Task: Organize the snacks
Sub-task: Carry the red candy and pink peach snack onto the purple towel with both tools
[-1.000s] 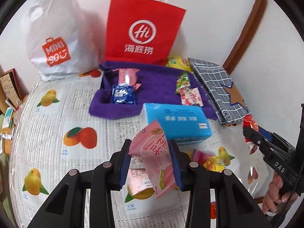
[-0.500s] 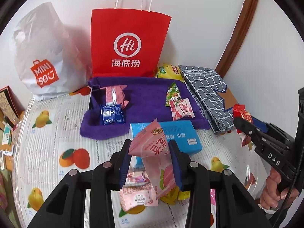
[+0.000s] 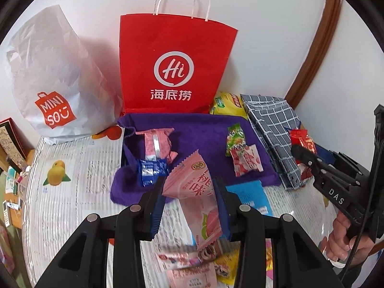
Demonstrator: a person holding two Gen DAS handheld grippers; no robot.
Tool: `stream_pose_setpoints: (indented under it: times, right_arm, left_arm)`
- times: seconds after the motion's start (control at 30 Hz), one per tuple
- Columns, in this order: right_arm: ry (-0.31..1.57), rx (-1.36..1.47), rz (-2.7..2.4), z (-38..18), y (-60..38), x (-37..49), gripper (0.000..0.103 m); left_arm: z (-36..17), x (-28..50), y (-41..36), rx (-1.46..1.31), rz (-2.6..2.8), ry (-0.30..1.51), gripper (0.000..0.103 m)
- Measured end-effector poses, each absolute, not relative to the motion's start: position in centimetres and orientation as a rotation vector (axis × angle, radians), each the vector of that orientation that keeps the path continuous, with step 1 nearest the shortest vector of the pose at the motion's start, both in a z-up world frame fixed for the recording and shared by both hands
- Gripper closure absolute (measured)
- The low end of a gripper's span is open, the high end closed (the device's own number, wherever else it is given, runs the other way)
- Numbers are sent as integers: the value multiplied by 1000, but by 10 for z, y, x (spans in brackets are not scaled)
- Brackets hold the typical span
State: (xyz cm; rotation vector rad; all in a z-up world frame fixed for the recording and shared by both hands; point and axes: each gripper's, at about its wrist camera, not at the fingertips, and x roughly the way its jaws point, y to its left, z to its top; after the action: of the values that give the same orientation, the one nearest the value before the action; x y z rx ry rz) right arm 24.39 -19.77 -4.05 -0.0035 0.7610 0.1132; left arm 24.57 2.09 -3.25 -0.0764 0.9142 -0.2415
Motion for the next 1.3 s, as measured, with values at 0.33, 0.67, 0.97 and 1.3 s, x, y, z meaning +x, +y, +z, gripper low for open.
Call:
stream_pose_setpoints:
  times: [0.33,0.67,0.97,1.3]
  right_arm:
    - [775,-31,120,-51,-187,284,65]
    - [791,-19,147,-60,-190,319,65]
    - [842,-25,179,-86,-188,348,65]
    - [940,-43,209,-128,-184,366,65]
  left_arm:
    - [-40,286,26,-90,-216,934,66]
    - [-55,317,31,-103,-181,962,66]
    - [-84,347,34,-120,-173,1003,66]
    - [-110,359,34,-109,-173,1061,66]
